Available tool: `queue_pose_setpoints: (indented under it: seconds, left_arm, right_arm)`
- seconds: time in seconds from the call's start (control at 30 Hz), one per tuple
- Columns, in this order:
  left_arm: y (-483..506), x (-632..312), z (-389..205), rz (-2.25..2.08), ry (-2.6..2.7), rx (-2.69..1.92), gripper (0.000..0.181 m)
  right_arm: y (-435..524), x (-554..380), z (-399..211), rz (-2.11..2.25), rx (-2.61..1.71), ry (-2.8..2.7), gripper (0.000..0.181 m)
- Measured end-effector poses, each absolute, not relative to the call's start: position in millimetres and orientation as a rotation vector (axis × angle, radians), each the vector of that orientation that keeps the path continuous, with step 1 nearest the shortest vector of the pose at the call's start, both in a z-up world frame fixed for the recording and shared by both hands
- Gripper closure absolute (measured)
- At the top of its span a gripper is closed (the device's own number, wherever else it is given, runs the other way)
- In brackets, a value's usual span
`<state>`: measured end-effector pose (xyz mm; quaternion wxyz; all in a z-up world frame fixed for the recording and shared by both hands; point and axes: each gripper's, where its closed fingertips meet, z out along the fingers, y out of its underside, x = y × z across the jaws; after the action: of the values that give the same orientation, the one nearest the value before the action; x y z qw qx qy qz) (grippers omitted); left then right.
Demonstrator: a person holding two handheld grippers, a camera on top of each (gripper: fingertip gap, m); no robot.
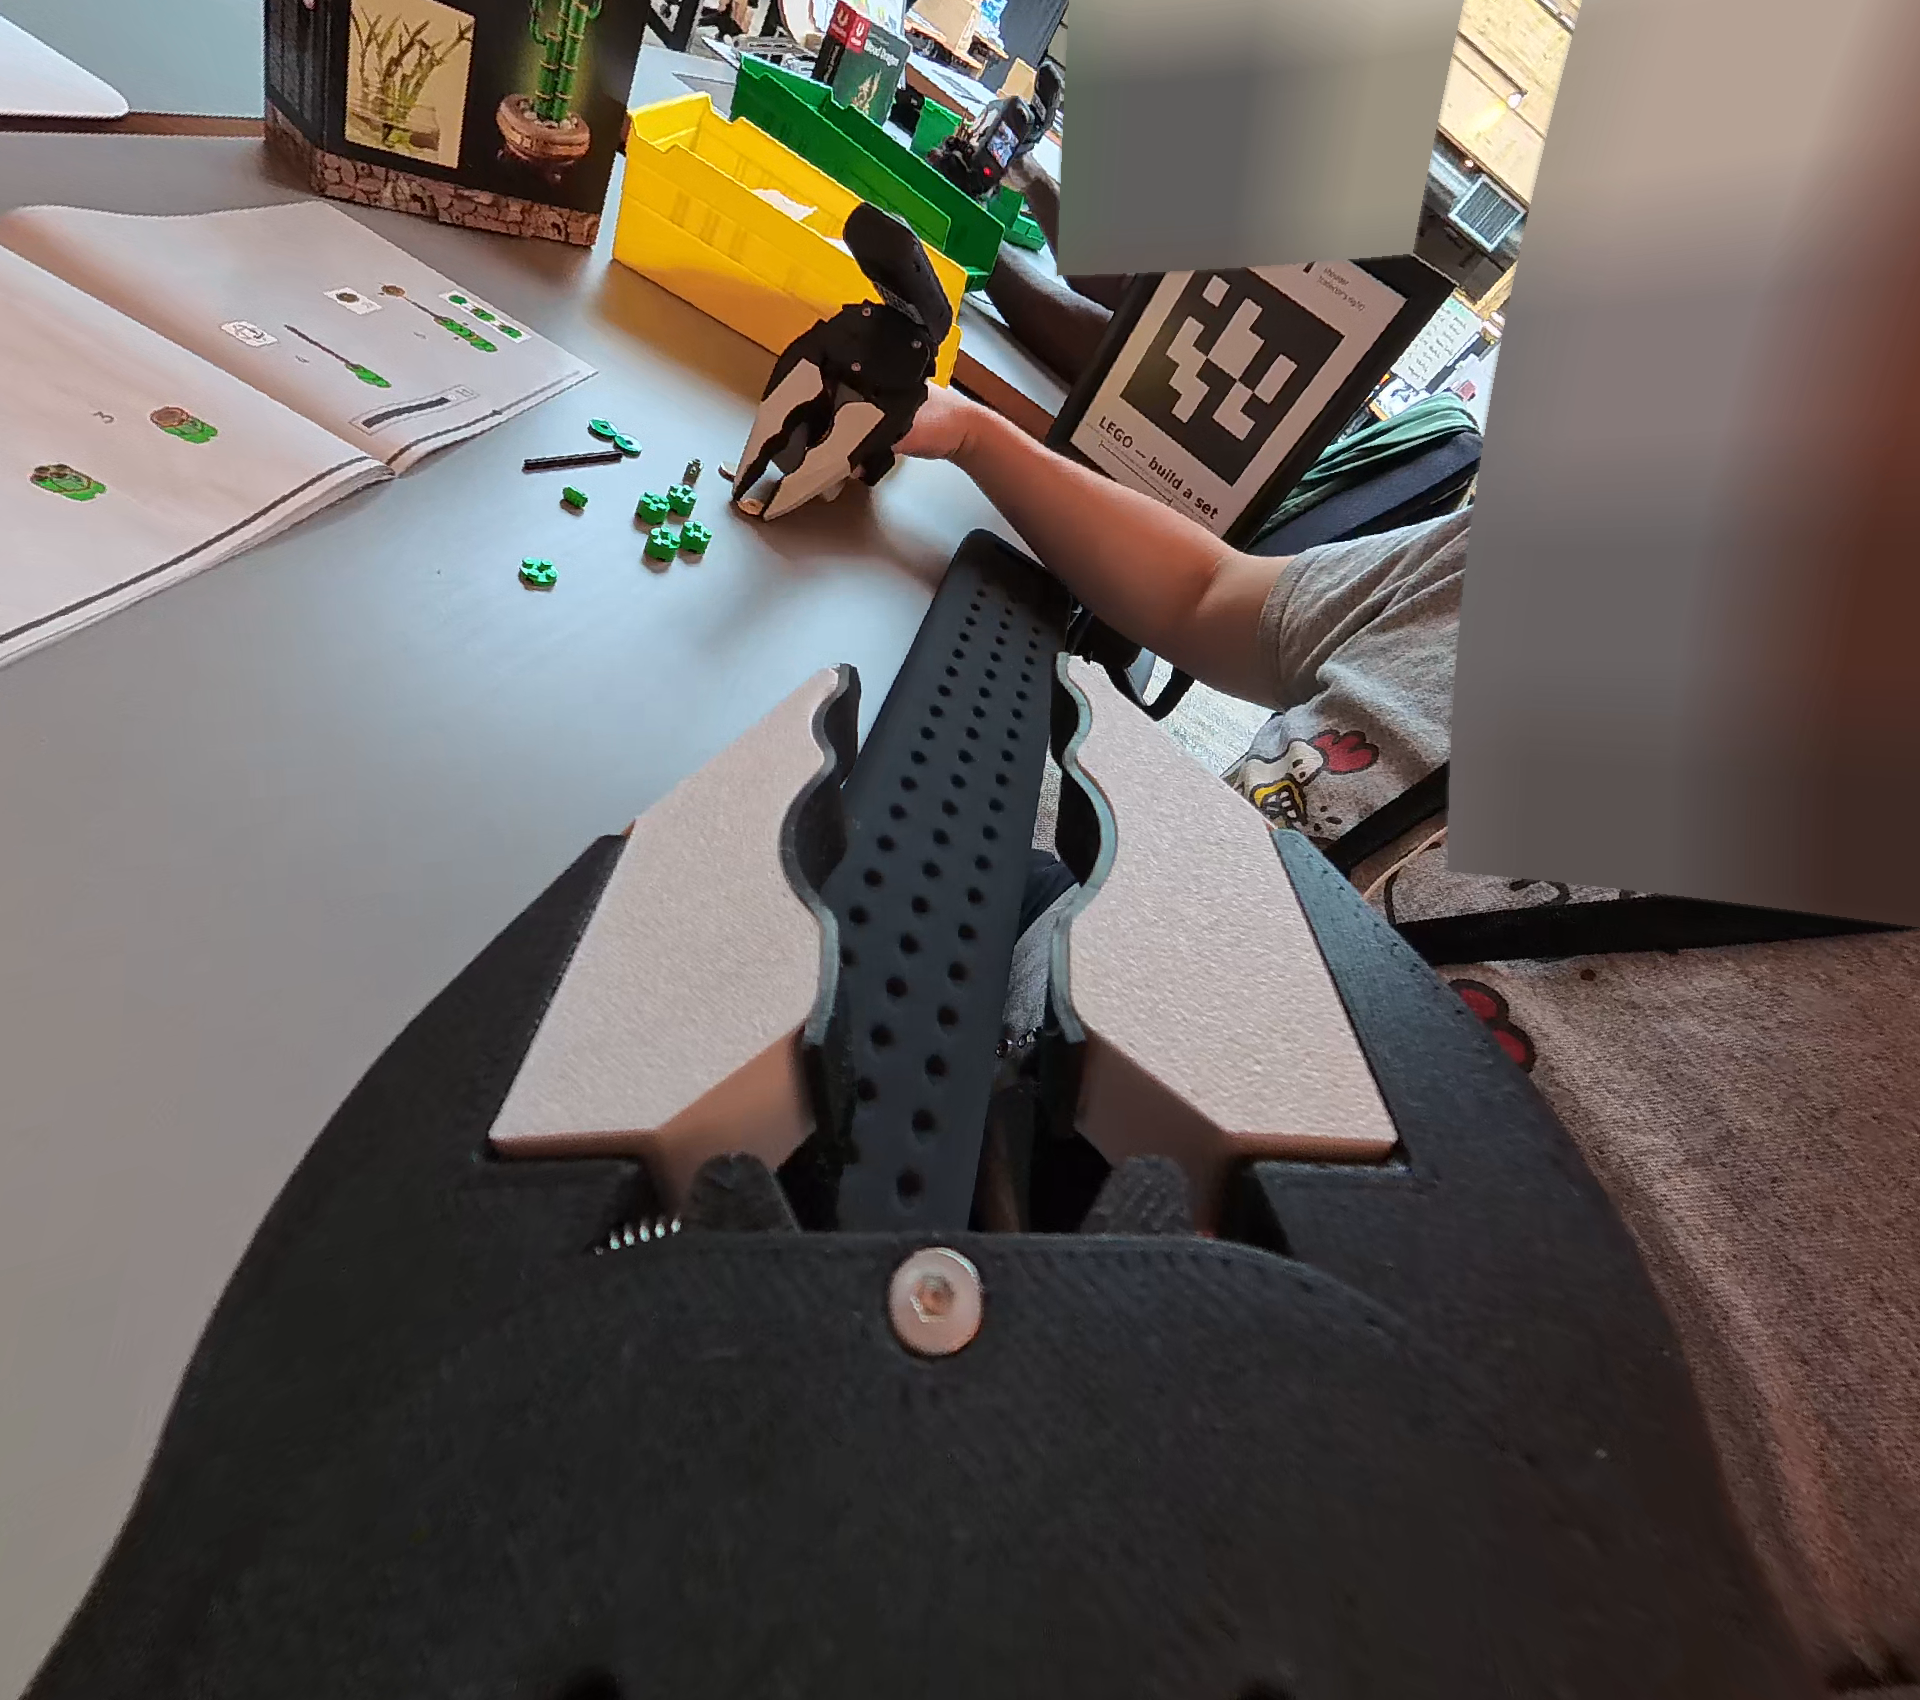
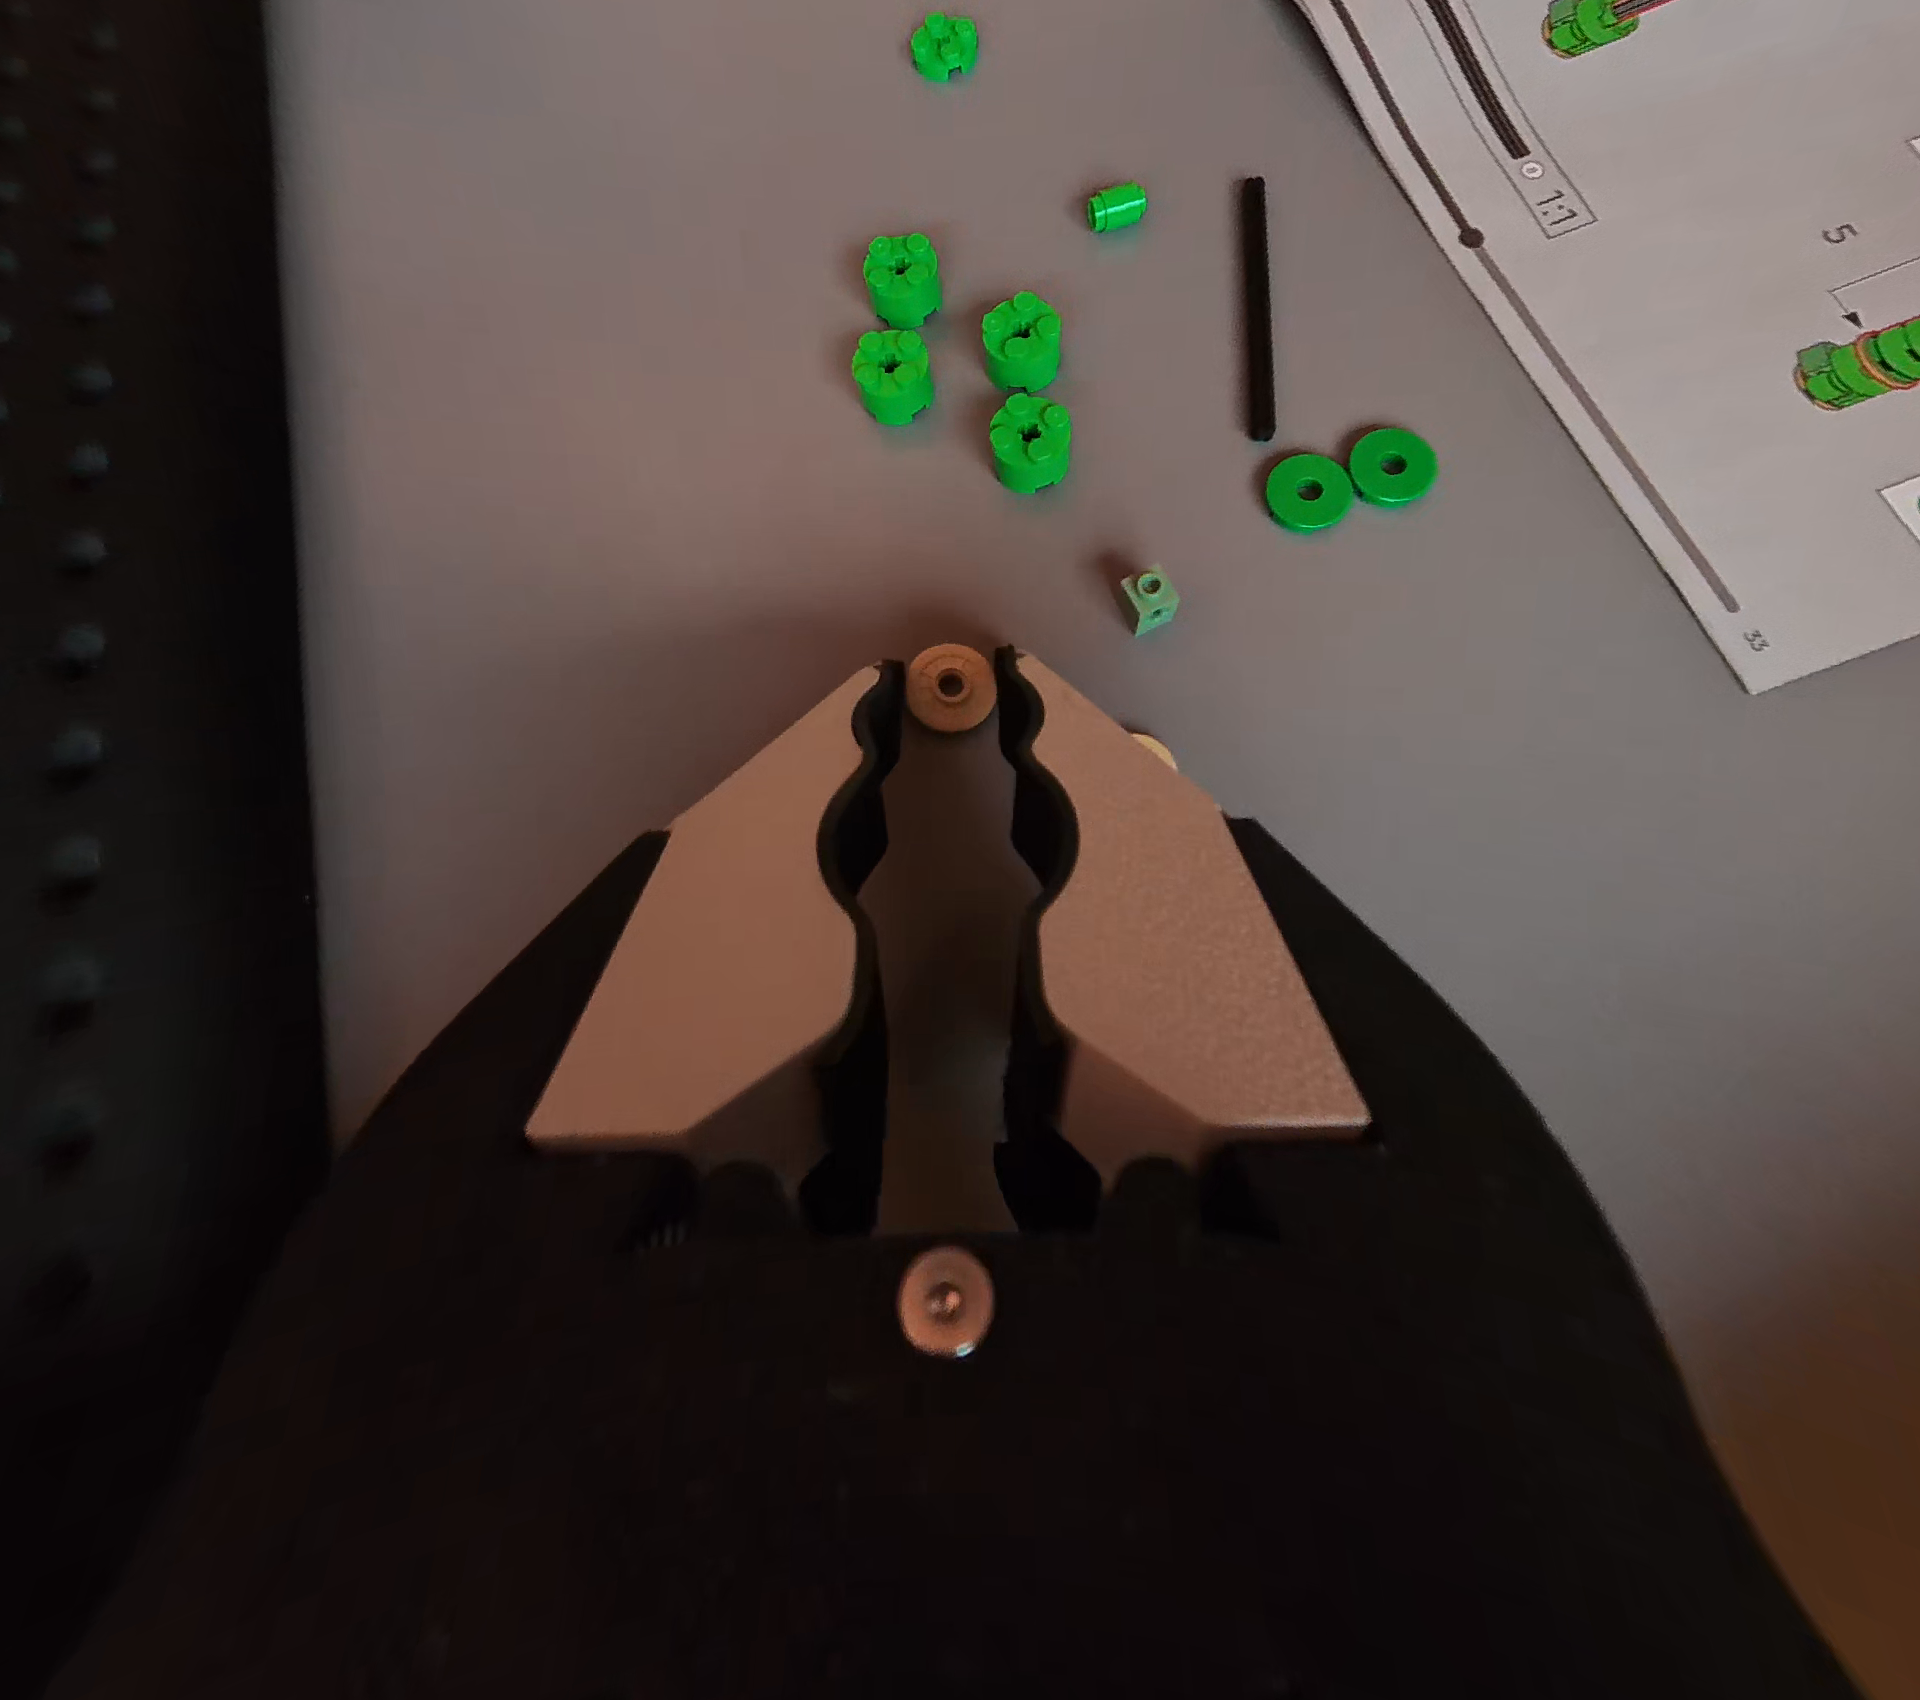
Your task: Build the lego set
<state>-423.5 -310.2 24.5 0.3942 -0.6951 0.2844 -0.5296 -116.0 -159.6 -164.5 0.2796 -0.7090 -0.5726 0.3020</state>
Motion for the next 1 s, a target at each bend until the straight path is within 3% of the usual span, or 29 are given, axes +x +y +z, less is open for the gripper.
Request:
queue_pose_setpoints:
  seconds: [0.23,0.5,0.73,1.0]
  left_arm:
    - [-310,-424,25,-1.346,0.712,-1.763,0.146]
    - [-291,-478,40,-1.187,0.584,-1.746,0.143]
    - [-249,-572,51,-0.717,0.406,-1.805,0.14]
    - [-191,-641,19,-0.185,0.467,-2.013,0.141]
  right_arm:
    - [-162,-117,-155,0.815,-1.881,-1.5,0.156]
    - [-145,-124,-71,0.395,-1.659,-1.288,0.157]
    - [-159,-159,-60,0.446,-1.59,-1.294,0.155]
    - [-146,-173,-64,0.488,-1.583,-1.23,0.155]
